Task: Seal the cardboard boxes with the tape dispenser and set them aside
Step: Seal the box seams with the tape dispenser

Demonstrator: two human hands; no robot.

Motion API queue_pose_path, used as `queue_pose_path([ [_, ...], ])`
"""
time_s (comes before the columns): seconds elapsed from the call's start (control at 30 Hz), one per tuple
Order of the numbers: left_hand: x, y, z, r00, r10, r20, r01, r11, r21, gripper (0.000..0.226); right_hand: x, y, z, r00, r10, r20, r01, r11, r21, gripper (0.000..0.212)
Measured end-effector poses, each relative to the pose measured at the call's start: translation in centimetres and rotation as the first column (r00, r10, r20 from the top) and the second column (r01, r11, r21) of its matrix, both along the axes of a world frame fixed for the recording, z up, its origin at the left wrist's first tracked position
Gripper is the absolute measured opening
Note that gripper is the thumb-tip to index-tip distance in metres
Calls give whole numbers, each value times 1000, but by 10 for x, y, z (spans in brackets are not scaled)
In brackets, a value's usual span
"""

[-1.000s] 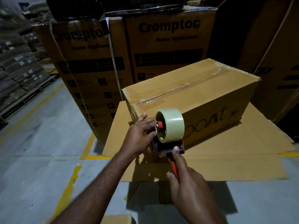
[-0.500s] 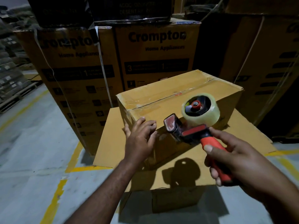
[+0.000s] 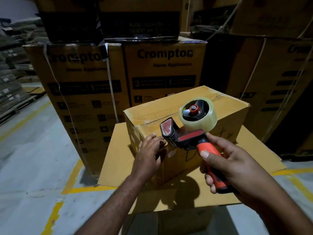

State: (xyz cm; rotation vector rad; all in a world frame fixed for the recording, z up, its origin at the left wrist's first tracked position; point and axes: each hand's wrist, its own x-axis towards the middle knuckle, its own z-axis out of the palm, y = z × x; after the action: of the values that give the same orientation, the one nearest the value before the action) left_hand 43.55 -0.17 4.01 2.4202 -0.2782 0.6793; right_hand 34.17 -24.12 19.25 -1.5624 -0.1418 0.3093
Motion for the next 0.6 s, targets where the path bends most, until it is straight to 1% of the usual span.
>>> queue_pose_path([
  [0.07,-1,9,4,999,-39,-36,40,999,11,50,-2,3,0,1000,2,1,-2,1000,-4,79],
  [0.13,0,25,12,993,-74,-87,72,997,-30,52,-3,4,0,1000,2,4,-2,1000,-6,81],
  [0.2,-1,45,19,990,-75,-121,66,995,-78,65,-4,5,0,1000,0,1,0,1000,-6,81],
  [0.27,-4,61,21,979,-30,-201,-10,981,-193,84,-4,6,-1,1000,0,3,0,1000,-8,80],
  [0.3,-4,66,21,968,-16,-250,-53,962,-267,89,-3,8,-1,1000,-1,4,1,1000,-8,80],
  [0.37,-7,67,18,949,-33,-315,-91,924,-370,89,0,13,-3,1000,-6,6,6,1000,-8,79],
  [0.43,-9,64,18,940,-68,-333,-85,902,-424,87,3,18,-5,1000,-9,11,9,1000,-10,76],
  [0.5,-12,62,18,924,-126,-362,-82,857,-508,91,4,23,-6,1000,-5,14,5,1000,-9,72],
  [0.57,-15,67,13,873,-229,-431,-73,812,-578,93,5,26,-7,1000,-4,14,4,1000,-6,72],
  [0.6,-16,74,9,826,-265,-498,-69,829,-555,93,6,27,-7,1000,-4,16,4,1000,-7,72],
])
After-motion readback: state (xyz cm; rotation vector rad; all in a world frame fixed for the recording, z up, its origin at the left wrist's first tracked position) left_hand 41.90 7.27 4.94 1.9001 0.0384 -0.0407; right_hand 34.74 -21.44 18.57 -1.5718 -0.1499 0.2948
